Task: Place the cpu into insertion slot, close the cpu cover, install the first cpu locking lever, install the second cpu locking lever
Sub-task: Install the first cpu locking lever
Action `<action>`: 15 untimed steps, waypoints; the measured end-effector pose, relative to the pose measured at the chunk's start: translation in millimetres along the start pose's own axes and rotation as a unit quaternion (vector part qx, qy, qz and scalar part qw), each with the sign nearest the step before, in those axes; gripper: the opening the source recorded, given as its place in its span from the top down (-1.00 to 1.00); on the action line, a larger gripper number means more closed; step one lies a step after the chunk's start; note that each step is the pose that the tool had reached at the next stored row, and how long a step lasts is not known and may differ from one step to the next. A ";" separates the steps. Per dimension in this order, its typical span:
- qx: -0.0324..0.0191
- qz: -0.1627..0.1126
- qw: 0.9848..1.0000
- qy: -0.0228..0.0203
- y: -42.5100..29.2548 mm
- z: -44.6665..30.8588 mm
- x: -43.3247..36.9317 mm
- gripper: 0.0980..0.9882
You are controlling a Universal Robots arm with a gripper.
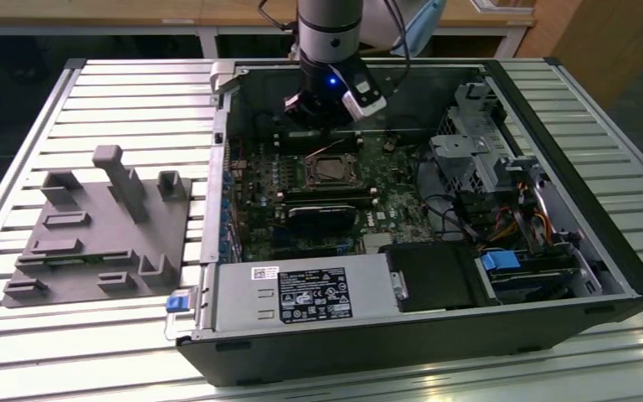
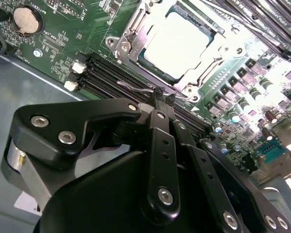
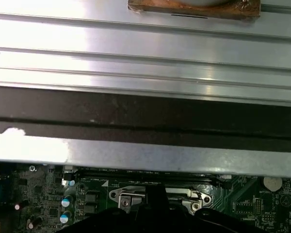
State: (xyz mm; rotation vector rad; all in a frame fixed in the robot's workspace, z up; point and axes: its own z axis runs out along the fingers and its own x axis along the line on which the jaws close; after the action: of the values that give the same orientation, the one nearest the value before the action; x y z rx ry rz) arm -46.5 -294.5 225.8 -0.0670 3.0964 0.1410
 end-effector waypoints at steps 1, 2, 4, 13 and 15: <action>0.000 0.000 1.000 0.000 0.0 0.5 -0.5 0.98; 0.000 0.000 1.000 0.000 -0.1 1.0 -0.8 0.98; 0.000 0.000 1.000 0.000 0.3 2.0 -1.2 0.98; 0.000 0.000 1.000 0.000 2.2 5.2 -5.5 0.98; 0.000 0.000 1.000 0.000 2.4 5.8 -6.4 0.98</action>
State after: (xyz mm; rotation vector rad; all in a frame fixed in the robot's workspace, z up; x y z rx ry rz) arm -39.9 -291.3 220.5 -0.0657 3.0963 0.1412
